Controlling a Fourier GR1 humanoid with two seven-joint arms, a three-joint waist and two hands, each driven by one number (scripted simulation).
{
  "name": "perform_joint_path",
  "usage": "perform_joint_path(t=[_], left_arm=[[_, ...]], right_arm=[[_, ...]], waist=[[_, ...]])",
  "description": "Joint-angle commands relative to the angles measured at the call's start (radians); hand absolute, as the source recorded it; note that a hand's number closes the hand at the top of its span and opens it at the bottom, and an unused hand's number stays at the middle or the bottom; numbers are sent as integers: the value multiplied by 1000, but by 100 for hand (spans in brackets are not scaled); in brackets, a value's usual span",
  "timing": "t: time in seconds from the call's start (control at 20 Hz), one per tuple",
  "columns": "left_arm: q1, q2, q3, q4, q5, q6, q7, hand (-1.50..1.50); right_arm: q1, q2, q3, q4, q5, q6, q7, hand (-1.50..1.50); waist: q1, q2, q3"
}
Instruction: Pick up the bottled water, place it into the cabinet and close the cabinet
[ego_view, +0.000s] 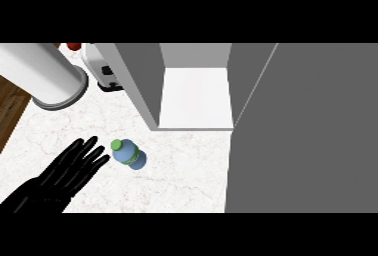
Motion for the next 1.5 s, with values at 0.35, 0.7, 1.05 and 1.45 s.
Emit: perform_joint_path(t=[0.35,0.7,1.05,1.45], left_arm=[[-7,16,132,130,43,-149,-39,-150],[18,-4,200,150,37,-211,-87,-150],[-6,-26,247,282,-59,-272,-161,-150],[-225,-3,290,565,-226,-317,-280,-150]], right_arm=[[111,28,77,-14,70,46,-93,-150],[121,21,71,12,73,54,-105,-150],[198,20,69,65,83,107,-241,-150],[230,-6,79,43,89,133,-239,-150]], waist=[[-1,0,0],[1,1,0],[-1,0,0],[-7,1,0]])
